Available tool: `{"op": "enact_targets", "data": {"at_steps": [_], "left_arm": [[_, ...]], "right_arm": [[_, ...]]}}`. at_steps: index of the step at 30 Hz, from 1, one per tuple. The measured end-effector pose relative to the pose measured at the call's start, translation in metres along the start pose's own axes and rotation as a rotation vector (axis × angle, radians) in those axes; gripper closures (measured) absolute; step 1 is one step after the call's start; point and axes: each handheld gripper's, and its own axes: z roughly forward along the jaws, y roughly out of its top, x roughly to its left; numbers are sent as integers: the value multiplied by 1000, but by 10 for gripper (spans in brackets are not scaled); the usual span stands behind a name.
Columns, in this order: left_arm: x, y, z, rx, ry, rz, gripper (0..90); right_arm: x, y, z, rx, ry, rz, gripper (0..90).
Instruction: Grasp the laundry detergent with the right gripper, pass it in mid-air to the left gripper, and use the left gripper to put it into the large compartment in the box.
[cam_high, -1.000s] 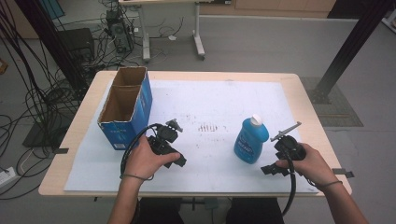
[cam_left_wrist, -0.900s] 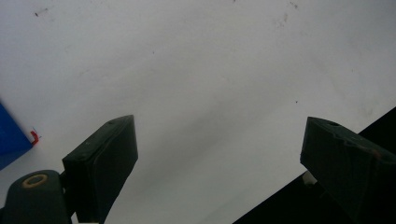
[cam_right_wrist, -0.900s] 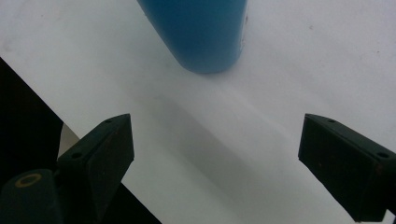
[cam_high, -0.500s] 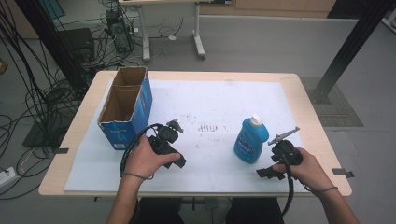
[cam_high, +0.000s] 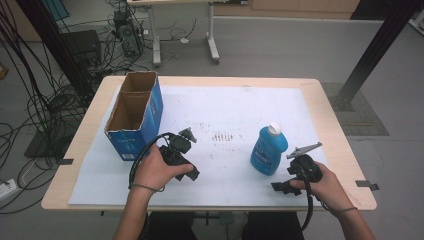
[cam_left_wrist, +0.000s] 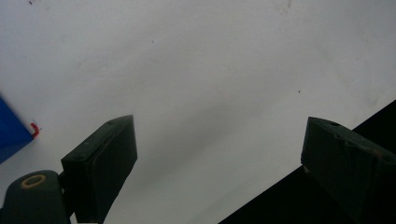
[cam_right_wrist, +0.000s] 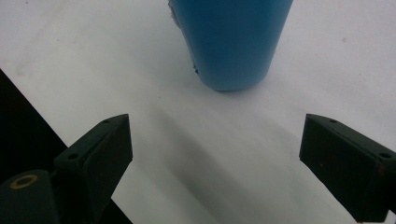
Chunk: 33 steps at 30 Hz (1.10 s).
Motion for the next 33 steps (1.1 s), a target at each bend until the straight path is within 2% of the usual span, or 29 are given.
{"op": "enact_targets", "data": {"at_steps": [11, 12, 13, 14, 15, 16, 21, 28, 32, 33], "left_arm": [[0, 1, -2, -3, 1, 1, 109], [0, 1, -2, -3, 2, 1, 109], [0, 1, -2, -3, 2, 1, 109], [0, 1, -2, -4, 3, 0, 109], [0, 1, -2, -3, 1, 0, 109], [-1, 1, -2, -2, 1, 1, 109], [-1, 0, -2, -6, -1, 1, 110], [0, -2, 0, -4, -3, -6, 109], [-1, -2, -1, -4, -2, -4, 110], [-1, -2, -1, -6, -1, -5, 109]], "right_arm": [[1, -7, 7, -93, -3, 0, 87], [2, -9, 8, -115, -4, -3, 87], [2, -9, 8, -115, -4, -3, 87], [2, -11, 9, -143, -7, 2, 86], [2, -11, 9, -143, -7, 2, 86], [2, -12, 10, -170, -5, 6, 84], [2, -15, 12, -214, 0, 7, 81], [5, -18, 15, -311, -1, -13, 72], [5, -18, 16, -341, 1, -18, 72], [5, -19, 17, -365, 3, -17, 72]]}}
